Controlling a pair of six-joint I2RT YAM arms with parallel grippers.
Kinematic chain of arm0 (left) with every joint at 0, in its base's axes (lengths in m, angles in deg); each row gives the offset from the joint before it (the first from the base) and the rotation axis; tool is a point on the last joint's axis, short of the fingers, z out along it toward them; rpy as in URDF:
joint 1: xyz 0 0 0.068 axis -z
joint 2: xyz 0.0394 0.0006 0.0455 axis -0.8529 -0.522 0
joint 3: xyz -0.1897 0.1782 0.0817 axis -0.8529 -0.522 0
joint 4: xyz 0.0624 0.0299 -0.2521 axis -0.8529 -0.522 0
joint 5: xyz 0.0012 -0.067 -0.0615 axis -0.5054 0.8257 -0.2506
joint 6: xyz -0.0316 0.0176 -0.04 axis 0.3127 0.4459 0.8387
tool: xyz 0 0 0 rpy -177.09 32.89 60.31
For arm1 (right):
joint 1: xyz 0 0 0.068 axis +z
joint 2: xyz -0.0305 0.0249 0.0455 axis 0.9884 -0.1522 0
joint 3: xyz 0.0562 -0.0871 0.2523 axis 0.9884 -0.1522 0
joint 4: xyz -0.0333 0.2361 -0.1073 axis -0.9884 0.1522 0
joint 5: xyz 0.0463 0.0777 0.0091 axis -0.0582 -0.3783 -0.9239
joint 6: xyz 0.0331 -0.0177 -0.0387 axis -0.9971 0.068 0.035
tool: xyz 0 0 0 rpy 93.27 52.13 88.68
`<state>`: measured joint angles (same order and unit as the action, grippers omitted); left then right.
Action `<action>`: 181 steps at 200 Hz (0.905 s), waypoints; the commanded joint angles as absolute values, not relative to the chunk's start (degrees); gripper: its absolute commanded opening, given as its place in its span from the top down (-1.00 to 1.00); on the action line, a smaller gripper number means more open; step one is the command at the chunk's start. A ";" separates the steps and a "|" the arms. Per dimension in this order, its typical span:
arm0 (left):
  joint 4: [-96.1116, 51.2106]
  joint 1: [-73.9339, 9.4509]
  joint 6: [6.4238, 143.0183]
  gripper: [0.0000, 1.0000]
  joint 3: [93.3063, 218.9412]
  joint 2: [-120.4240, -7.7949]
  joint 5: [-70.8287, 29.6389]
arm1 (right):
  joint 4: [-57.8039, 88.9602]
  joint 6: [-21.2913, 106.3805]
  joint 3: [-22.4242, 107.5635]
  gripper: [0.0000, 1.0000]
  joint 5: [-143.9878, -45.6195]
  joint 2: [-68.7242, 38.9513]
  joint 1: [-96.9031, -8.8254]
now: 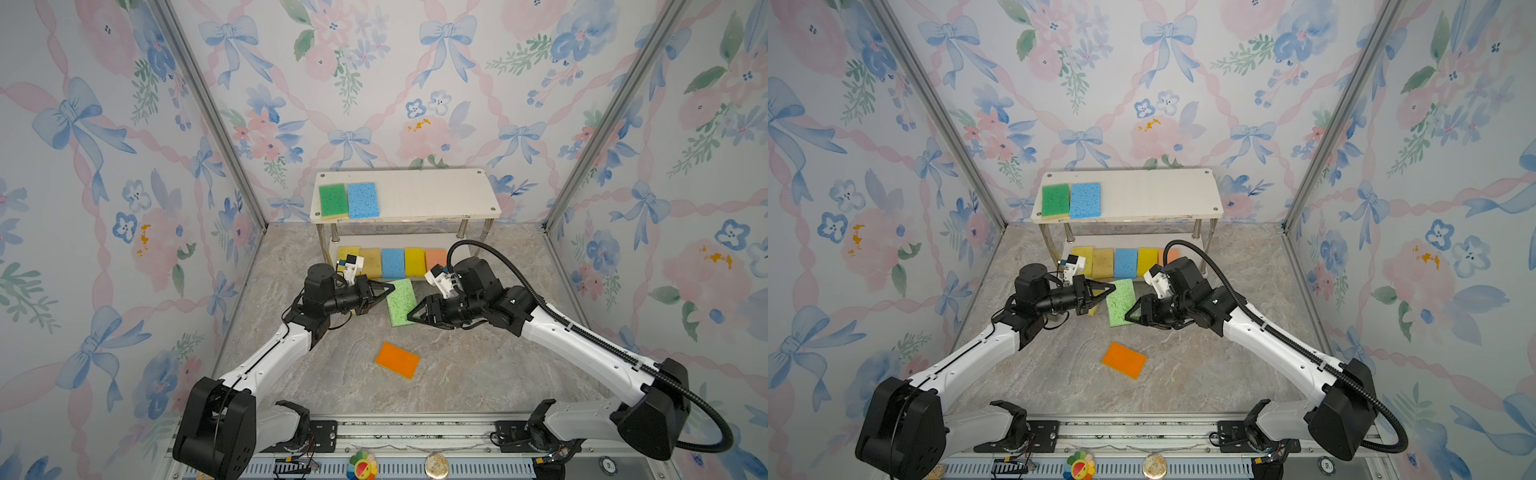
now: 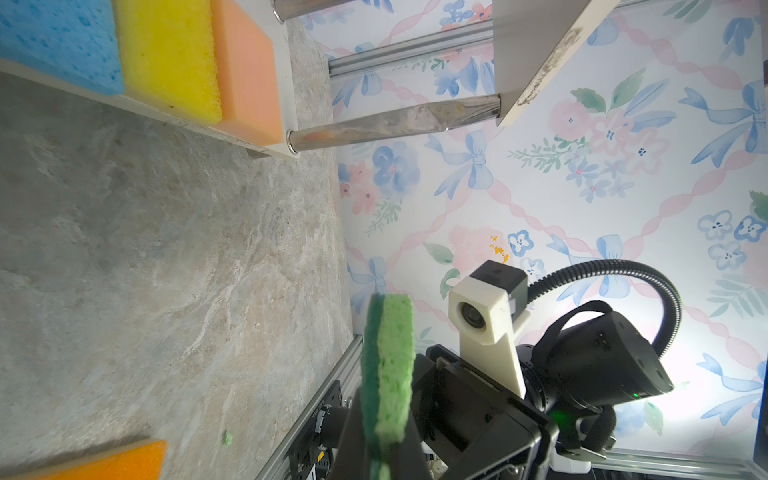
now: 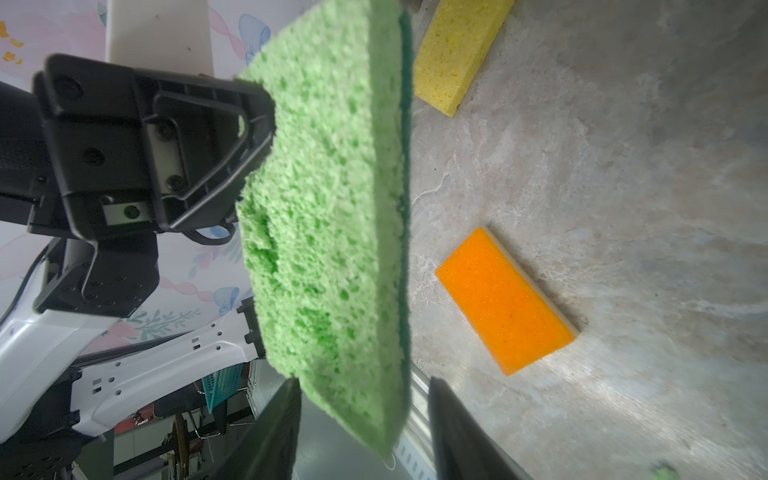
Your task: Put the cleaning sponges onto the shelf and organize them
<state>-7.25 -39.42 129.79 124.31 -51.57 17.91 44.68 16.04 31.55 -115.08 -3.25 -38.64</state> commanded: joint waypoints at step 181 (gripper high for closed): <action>-4.90 -39.31 130.69 0.44 124.56 -51.05 18.84 | 45.85 16.58 33.15 0.84 -112.55 -1.37 -38.36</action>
<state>-6.35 -39.42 130.65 124.31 -51.57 17.91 43.45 15.69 31.55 -113.79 -3.27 -38.66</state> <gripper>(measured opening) 0.203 0.095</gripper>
